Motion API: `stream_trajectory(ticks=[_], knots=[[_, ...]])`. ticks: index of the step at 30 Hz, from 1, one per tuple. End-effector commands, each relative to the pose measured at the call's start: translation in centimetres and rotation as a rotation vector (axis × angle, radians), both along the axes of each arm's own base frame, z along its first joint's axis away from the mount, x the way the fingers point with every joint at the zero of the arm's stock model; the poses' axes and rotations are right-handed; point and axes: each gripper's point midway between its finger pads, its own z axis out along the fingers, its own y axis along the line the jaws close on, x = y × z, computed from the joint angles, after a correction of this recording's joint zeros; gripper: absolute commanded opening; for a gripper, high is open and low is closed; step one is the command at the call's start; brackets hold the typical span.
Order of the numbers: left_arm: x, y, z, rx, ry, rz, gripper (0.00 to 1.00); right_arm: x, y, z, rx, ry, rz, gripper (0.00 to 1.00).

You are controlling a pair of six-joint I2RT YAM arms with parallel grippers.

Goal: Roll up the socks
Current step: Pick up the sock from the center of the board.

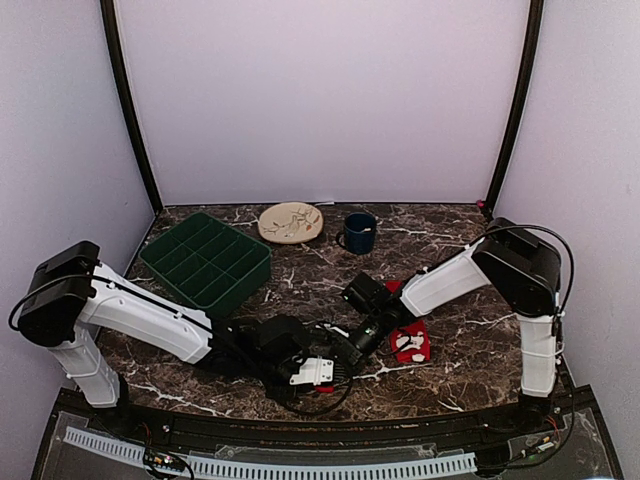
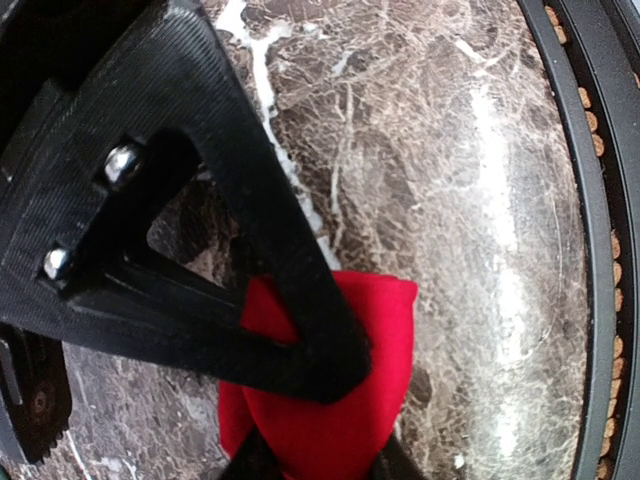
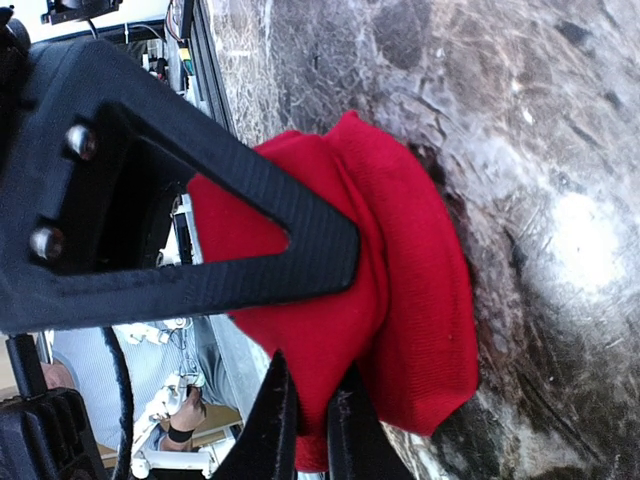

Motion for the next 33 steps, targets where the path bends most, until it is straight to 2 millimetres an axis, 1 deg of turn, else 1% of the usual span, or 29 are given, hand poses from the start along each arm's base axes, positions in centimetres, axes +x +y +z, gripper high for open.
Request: stream_trajectory(ticks=[1,2,4,9,13,15,20,25,29,32,33], knots=[[-1.0,-0.2,-0.5,0.032,0.053,-0.030,0.21,0.2,0.4,0.4,0.024,0.011,0.008,0.00],[-1.1,-0.2,-0.7,0.042,0.065,-0.031,0.19,0.2,0.4,0.4,0.026,0.011,0.007,0.01],[-1.4,0.0,-1.1,0.059,0.086,-0.032,0.16,0.2,0.4,0.6,0.031,0.009,0.007,0.07],[-1.9,0.2,-1.3,0.067,0.131,-0.021,0.12,0.1,0.1,0.6,0.034,0.005,-0.002,0.27],[-2.3,0.6,-1.4,0.066,0.182,-0.003,0.11,0.3,-0.2,0.8,0.040,0.005,-0.026,0.34],[-2.3,0.8,-1.4,0.068,0.200,0.010,0.10,0.4,-0.4,0.8,0.039,-0.002,-0.037,0.41],[-1.7,1.3,-1.2,0.056,0.264,0.063,0.09,1.2,-1.0,1.1,0.037,-0.014,-0.078,0.43],[-0.5,2.0,-0.7,0.035,0.330,0.152,0.08,2.6,-2.0,1.2,0.020,-0.052,-0.140,0.43],[1.3,2.6,0.5,-0.018,0.363,0.250,0.07,4.3,-2.8,1.3,0.014,-0.082,-0.217,0.43],[2.7,2.8,1.8,-0.065,0.373,0.316,0.06,5.5,-3.2,1.9,0.023,-0.109,-0.269,0.43],[3.5,3.0,2.3,-0.080,0.367,0.347,0.06,5.9,-3.2,2.2,0.028,-0.121,-0.283,0.43]])
